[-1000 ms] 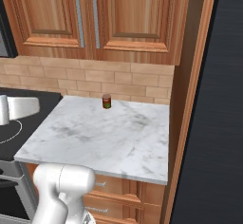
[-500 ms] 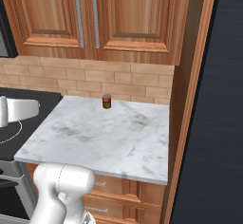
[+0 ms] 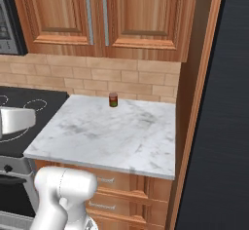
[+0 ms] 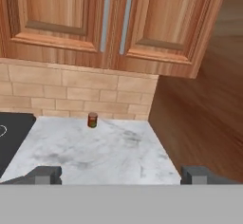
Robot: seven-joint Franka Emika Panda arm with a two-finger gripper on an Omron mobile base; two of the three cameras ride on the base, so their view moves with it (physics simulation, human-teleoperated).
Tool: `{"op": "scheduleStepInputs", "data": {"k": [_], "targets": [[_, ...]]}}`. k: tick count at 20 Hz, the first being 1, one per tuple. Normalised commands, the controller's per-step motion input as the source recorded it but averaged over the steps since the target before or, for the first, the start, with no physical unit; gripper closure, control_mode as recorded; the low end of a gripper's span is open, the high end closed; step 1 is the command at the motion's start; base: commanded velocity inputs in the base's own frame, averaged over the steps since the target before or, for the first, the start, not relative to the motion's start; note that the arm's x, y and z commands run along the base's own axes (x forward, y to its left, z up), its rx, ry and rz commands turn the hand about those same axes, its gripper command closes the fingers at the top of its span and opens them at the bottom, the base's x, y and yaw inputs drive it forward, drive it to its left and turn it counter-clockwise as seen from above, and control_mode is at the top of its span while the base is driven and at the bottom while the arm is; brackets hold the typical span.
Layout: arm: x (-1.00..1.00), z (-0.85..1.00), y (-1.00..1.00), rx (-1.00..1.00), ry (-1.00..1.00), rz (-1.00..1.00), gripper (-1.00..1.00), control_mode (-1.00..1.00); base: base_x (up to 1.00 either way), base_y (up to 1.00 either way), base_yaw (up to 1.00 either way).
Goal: Close all open cabinet doors.
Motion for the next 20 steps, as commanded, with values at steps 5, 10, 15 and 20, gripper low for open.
{"op": "scheduleStepInputs", "data": {"k": [5,10,15,20], "targets": [[0.0,0.0,0.0,0.0,0.0,0.0,-1.0,1.0,-0.69,0.89,0.0],[0.0,0.0,0.0,0.0,0.0,0.0,-1.0,1.0,-0.43,1.0,0.0],[0.0,0.0,0.0,0.0,0.0,0.0,-1.0,1.0,-0.34,1.0,0.0],[0.0,0.0,0.0,0.0,0.0,0.0,-1.0,1.0,-0.33,1.0,0.0]]}}
